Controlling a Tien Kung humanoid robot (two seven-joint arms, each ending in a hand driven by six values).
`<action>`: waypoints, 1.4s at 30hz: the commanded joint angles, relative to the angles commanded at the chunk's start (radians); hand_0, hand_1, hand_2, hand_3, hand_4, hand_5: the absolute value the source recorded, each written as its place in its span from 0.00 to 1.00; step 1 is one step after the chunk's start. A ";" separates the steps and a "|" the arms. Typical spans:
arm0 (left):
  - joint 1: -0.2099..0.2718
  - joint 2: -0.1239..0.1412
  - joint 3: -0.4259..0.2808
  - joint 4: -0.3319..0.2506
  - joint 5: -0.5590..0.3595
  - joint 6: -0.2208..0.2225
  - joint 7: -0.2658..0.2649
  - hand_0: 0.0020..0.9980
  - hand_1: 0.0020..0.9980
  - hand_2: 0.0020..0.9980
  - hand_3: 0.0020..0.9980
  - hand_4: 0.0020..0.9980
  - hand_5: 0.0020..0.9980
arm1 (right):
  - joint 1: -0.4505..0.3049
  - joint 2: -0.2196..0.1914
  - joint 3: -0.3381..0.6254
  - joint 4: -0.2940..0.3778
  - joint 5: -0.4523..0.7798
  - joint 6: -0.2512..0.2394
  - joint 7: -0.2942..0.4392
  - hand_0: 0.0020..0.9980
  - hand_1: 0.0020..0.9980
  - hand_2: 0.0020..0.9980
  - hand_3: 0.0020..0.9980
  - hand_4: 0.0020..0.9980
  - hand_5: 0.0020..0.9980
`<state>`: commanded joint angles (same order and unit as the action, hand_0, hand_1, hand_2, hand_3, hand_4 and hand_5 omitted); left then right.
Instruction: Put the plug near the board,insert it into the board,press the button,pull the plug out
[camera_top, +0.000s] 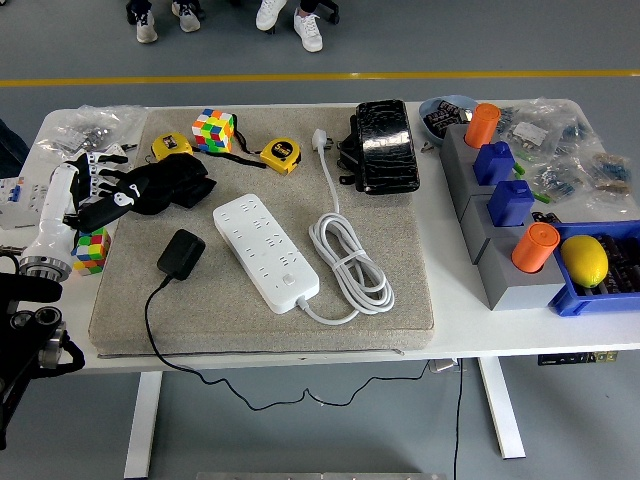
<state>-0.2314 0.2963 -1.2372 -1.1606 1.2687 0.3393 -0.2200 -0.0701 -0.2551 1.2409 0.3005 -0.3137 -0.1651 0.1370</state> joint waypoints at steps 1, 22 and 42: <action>0.002 0.000 -0.004 0.000 0.003 -0.003 0.004 0.32 0.37 0.47 0.55 0.82 0.21 | 0.000 0.000 0.000 0.000 0.000 0.000 0.000 0.55 0.58 0.54 0.51 0.84 0.35; 0.013 -0.003 -0.059 -0.013 0.013 -0.037 0.014 0.33 0.37 0.47 0.55 0.81 0.23 | 0.012 0.008 0.004 -0.010 0.012 0.008 -0.018 0.56 0.59 0.54 0.51 0.84 0.36; 0.051 0.000 -0.093 -0.017 0.008 -0.038 0.020 0.30 0.36 0.45 0.55 0.85 0.48 | 0.005 0.001 -0.053 -0.036 0.066 0.032 -0.064 0.55 0.60 0.55 0.51 0.85 0.37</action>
<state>-0.1801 0.2962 -1.3297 -1.1779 1.2769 0.3017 -0.1998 -0.0655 -0.2541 1.1882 0.2647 -0.2477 -0.1332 0.0734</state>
